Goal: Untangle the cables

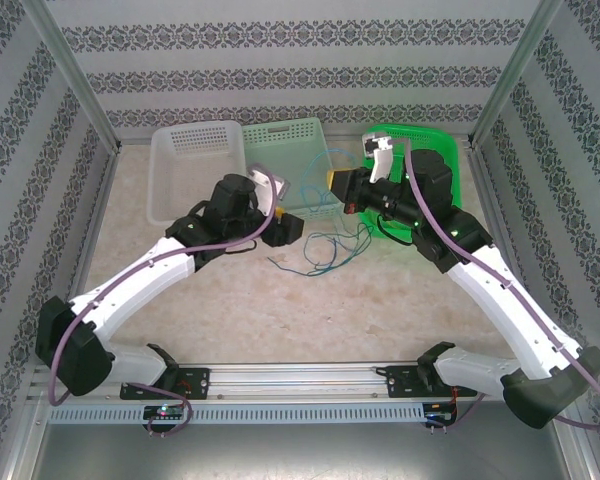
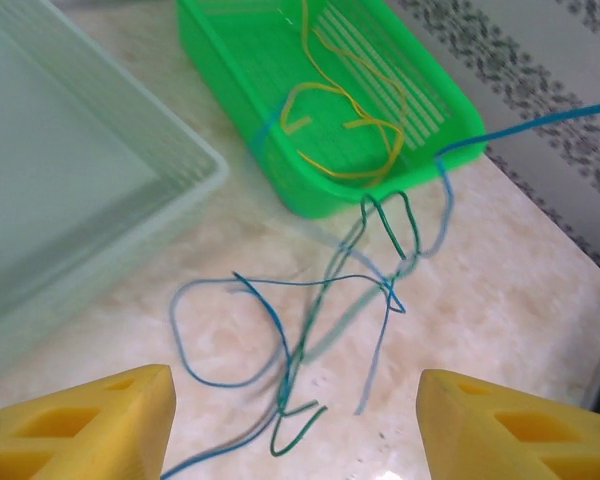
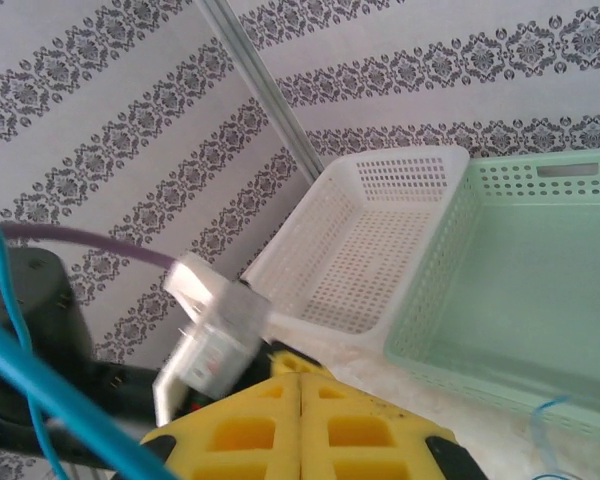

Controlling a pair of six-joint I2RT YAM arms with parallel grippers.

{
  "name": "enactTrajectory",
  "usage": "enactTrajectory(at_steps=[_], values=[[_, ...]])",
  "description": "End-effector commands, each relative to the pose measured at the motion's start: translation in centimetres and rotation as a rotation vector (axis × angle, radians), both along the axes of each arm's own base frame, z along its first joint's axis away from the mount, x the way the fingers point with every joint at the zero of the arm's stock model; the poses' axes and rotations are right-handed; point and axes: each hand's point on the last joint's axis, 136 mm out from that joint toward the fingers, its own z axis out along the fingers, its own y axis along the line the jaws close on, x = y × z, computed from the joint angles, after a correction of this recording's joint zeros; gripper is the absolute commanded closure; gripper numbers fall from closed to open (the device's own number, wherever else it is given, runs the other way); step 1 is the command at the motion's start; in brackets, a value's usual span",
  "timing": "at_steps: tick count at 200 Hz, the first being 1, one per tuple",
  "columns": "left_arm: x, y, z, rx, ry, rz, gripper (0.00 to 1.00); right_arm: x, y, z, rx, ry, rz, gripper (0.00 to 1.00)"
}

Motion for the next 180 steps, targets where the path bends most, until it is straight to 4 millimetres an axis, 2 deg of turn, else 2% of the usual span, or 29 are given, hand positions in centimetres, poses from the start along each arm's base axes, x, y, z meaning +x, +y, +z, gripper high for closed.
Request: enactTrajectory(at_steps=[1,22,70,99,115,147,167,180], values=[[-1.5,-2.6,-0.3,-0.055,0.016,-0.111,0.34,0.2,-0.2,2.5,0.05,-0.042,-0.031,1.0],[-1.2,-2.4,-1.9,-0.017,0.052,-0.091,0.35,-0.1,-0.2,4.3,0.085,-0.065,-0.022,1.0],[-0.4,-2.9,-1.0,-0.034,0.002,-0.088,0.32,-1.1,0.3,9.5,0.154,-0.142,0.023,1.0],[0.2,-3.1,-2.1,-0.011,0.026,-0.082,0.33,-1.4,0.2,13.0,0.179,-0.215,0.033,1.0],[0.3,-2.8,-2.6,-0.001,0.036,-0.062,0.34,-1.3,0.2,14.3,0.174,-0.25,0.028,1.0],[0.5,-1.0,-3.1,0.041,0.009,0.02,0.33,0.8,0.3,14.7,0.15,-0.258,-0.002,1.0],[1.0,1.0,-3.1,0.081,-0.02,0.113,0.31,3.3,0.4,13.9,0.142,-0.232,-0.025,1.0],[1.2,2.5,-3.1,0.092,-0.035,0.18,0.31,5.7,0.3,12.9,0.138,-0.207,-0.051,1.0]])
